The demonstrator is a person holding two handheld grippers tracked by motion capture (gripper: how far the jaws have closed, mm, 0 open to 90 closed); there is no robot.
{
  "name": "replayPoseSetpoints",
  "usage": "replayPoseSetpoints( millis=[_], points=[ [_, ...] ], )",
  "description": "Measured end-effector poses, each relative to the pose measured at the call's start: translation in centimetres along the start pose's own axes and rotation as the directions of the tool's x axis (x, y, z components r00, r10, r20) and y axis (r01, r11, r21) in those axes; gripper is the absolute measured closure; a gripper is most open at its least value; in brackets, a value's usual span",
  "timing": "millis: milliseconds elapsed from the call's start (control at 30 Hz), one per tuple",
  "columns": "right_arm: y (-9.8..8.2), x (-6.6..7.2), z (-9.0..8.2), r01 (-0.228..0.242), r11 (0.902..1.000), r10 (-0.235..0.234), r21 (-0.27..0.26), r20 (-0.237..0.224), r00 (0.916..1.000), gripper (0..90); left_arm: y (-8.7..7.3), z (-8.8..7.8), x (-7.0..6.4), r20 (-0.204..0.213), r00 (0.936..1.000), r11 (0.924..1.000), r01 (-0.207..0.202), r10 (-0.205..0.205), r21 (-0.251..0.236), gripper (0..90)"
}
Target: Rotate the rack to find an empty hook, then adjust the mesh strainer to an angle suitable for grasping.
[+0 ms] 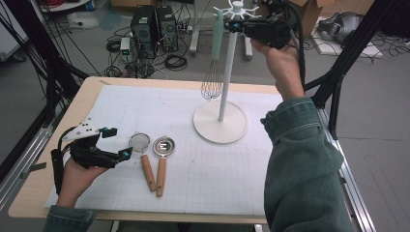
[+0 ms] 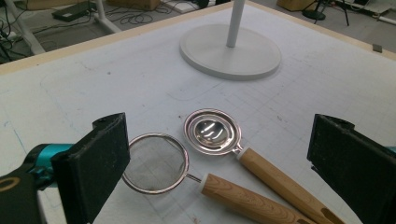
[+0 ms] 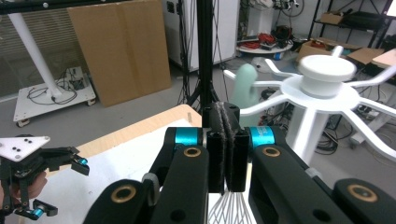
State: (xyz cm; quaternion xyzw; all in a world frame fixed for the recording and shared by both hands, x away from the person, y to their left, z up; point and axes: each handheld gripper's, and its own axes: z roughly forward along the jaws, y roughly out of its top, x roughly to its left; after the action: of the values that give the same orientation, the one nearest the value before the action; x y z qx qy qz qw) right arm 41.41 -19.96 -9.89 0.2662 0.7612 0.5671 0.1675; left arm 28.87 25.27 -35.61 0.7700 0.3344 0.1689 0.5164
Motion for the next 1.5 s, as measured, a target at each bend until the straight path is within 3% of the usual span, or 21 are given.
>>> replayPoseSetpoints(
  millis=[233,367,667,867,1000,1500],
  points=[
    [-0.5,0.4,-0.3,0.003,0.9999,-0.004,-0.014,-0.016,0.9999,88.8,0.0,-0.1,0.0,-0.005,1.0000,1.0000,0.000,0.000,0.001,6.2],
    [-1.2,0.5,-0.8,-0.004,0.9999,0.003,-0.016,-0.031,0.9995,82.2,0.0,0.0,0.2,0.000,1.0000,1.0000,-0.003,0.003,0.005,6.2],
    [-3.6,0.7,-1.0,-0.045,0.9987,0.044,-0.022,-0.043,0.9981,56.0,-0.3,0.1,0.5,0.005,0.9999,0.9998,0.014,-0.014,0.015,6.2],
    [-6.1,1.3,-0.2,-0.051,0.9986,0.052,0.008,-0.047,0.9975,40.4,-0.5,0.3,0.7,0.007,0.9999,0.9996,0.014,-0.015,0.025,6.2],
    [-8.1,1.8,0.4,-0.059,0.9979,0.061,0.027,-0.056,0.9966,35.2,-0.5,0.3,0.7,0.011,0.9998,0.9994,0.013,-0.014,0.031,6.2],
    [-15.3,3.8,1.9,-0.067,0.9917,0.075,0.110,-0.074,0.9945,26.1,-0.8,0.5,0.9,0.019,0.9998,0.9985,0.007,-0.008,0.054,16.2]
  ],
)
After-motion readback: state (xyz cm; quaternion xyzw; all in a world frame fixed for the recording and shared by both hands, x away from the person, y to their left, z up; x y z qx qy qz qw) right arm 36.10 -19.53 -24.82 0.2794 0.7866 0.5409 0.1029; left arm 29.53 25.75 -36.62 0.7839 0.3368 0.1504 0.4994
